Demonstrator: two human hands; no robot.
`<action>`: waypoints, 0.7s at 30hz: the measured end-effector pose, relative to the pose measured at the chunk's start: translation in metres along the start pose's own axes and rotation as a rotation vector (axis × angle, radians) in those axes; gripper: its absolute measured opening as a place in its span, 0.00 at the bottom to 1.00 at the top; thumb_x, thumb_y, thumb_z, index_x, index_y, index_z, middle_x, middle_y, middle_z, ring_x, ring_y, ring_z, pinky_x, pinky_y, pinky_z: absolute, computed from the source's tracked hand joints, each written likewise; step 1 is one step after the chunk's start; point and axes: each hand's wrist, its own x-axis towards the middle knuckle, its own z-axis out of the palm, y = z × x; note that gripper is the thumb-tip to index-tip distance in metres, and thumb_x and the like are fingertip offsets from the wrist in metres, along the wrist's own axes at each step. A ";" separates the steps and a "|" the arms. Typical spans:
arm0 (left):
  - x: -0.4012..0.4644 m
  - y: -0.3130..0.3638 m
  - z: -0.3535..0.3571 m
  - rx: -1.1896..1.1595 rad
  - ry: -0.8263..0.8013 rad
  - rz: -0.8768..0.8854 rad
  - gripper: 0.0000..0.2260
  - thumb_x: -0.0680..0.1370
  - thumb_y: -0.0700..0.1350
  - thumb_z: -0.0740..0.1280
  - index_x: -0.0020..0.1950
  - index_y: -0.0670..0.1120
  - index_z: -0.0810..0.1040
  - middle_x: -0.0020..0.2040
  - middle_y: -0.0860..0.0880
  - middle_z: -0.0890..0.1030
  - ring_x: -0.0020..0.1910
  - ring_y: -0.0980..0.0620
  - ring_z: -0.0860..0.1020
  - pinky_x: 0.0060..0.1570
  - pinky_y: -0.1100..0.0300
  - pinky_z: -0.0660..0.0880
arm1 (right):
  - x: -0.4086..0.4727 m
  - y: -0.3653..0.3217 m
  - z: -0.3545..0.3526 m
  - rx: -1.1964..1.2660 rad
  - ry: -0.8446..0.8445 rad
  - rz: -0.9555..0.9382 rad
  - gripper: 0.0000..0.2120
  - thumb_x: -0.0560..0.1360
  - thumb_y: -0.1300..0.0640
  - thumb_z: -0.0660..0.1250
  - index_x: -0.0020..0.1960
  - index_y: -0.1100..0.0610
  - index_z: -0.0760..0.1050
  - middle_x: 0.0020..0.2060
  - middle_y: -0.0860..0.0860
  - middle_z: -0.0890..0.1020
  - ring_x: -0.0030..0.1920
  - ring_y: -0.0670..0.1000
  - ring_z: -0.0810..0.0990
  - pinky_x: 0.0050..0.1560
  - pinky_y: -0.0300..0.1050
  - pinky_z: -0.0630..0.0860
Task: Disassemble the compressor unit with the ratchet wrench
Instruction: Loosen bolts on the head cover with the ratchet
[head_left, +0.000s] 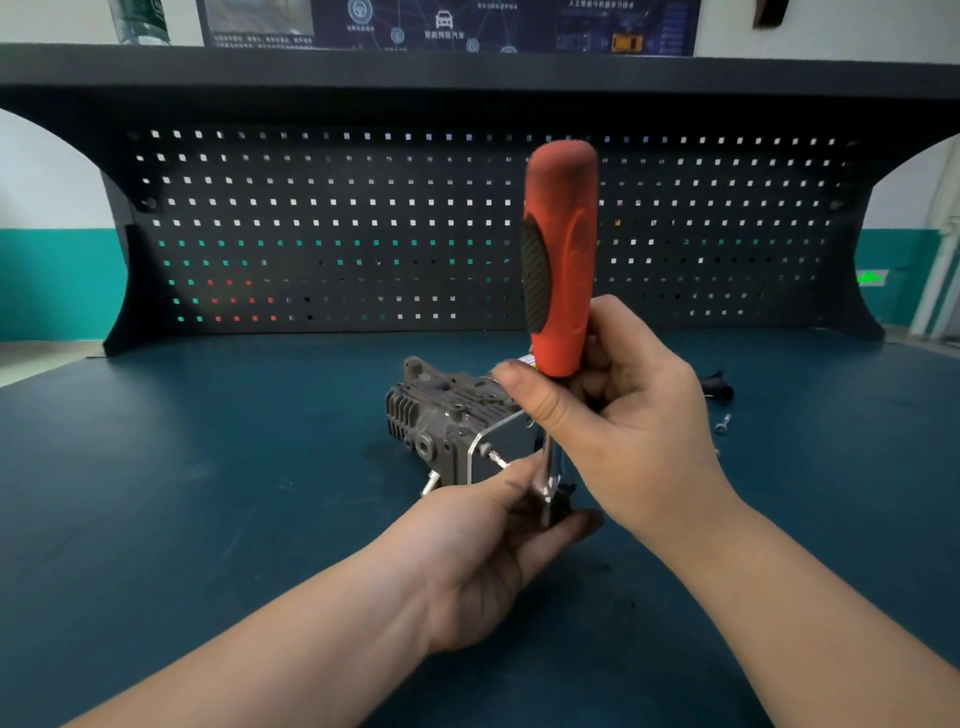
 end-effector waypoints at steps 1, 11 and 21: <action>-0.001 0.000 0.000 -0.002 0.003 -0.007 0.14 0.70 0.39 0.71 0.51 0.30 0.80 0.52 0.36 0.79 0.51 0.41 0.81 0.33 0.59 0.80 | 0.000 0.001 -0.001 -0.002 0.010 0.007 0.11 0.70 0.47 0.71 0.44 0.51 0.72 0.31 0.53 0.75 0.30 0.59 0.74 0.32 0.56 0.74; -0.004 0.002 0.005 -0.009 0.000 -0.003 0.11 0.71 0.39 0.71 0.47 0.31 0.79 0.43 0.35 0.83 0.39 0.39 0.83 0.33 0.53 0.81 | 0.012 0.042 -0.012 -0.054 0.416 0.812 0.11 0.77 0.53 0.63 0.37 0.55 0.70 0.28 0.52 0.76 0.21 0.46 0.69 0.24 0.40 0.66; -0.009 0.005 0.005 0.029 0.003 0.003 0.13 0.69 0.39 0.72 0.48 0.31 0.79 0.41 0.35 0.82 0.37 0.37 0.83 0.30 0.56 0.80 | 0.009 0.036 -0.003 -0.019 0.357 0.355 0.10 0.76 0.47 0.64 0.38 0.49 0.69 0.26 0.46 0.73 0.28 0.44 0.71 0.34 0.39 0.68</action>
